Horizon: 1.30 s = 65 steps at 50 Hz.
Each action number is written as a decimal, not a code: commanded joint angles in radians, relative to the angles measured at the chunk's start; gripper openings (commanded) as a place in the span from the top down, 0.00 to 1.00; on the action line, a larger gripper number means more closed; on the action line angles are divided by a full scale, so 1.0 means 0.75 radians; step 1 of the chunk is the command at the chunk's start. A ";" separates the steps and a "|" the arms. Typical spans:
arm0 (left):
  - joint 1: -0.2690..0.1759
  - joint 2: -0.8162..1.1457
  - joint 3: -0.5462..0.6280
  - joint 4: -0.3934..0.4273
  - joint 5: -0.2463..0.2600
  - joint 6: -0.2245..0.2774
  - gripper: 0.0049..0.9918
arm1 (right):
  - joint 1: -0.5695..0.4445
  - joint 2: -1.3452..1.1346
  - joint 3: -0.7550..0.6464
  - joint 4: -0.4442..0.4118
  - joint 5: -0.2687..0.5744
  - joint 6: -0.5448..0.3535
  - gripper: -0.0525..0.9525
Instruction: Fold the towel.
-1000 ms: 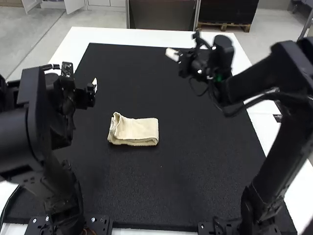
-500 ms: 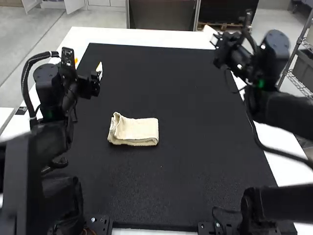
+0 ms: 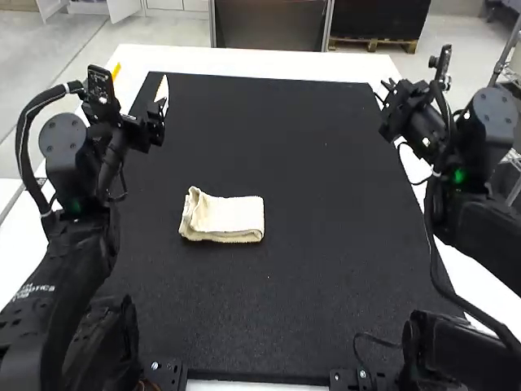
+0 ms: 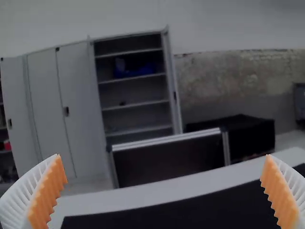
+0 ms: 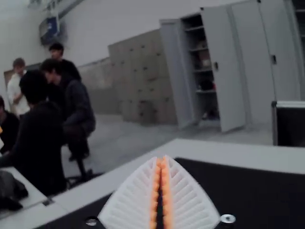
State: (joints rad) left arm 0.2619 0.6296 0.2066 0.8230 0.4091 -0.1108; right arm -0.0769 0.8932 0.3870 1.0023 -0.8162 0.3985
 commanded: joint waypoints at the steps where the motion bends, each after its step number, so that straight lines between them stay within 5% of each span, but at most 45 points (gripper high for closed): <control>1: 0.003 -0.030 -0.024 0.064 0.001 -0.026 0.03 | -0.026 -0.027 -0.007 0.054 0.010 0.015 0.50; 6: -0.004 -0.050 -0.065 0.134 -0.001 -0.036 0.03 | -0.043 -0.029 -0.023 0.061 0.035 0.013 0.19; 12: -0.034 -0.089 -0.116 0.224 -0.004 -0.047 0.03 | -0.061 -0.046 -0.060 0.073 0.109 0.001 0.05; 18: -0.063 -0.173 -0.177 0.230 -0.008 -0.036 0.03 | -0.071 -0.095 -0.136 0.114 0.221 -0.044 0.05; 28: -0.053 -0.199 -0.273 0.304 -0.014 -0.045 0.03 | -0.057 -0.103 -0.199 0.322 0.215 0.054 0.05; 34: -0.036 -0.236 -0.269 0.340 -0.028 -0.112 0.03 | -0.037 -0.127 -0.197 0.425 0.213 0.170 0.05; 65: -0.081 -0.432 -0.271 0.212 -0.093 -0.175 0.03 | -0.088 -0.336 -0.185 0.445 0.311 0.277 0.05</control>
State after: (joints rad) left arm 0.2142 0.3202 0.0051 0.9825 0.3576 -0.2199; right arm -0.1238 0.6632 0.2287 1.3308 -0.6102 0.5690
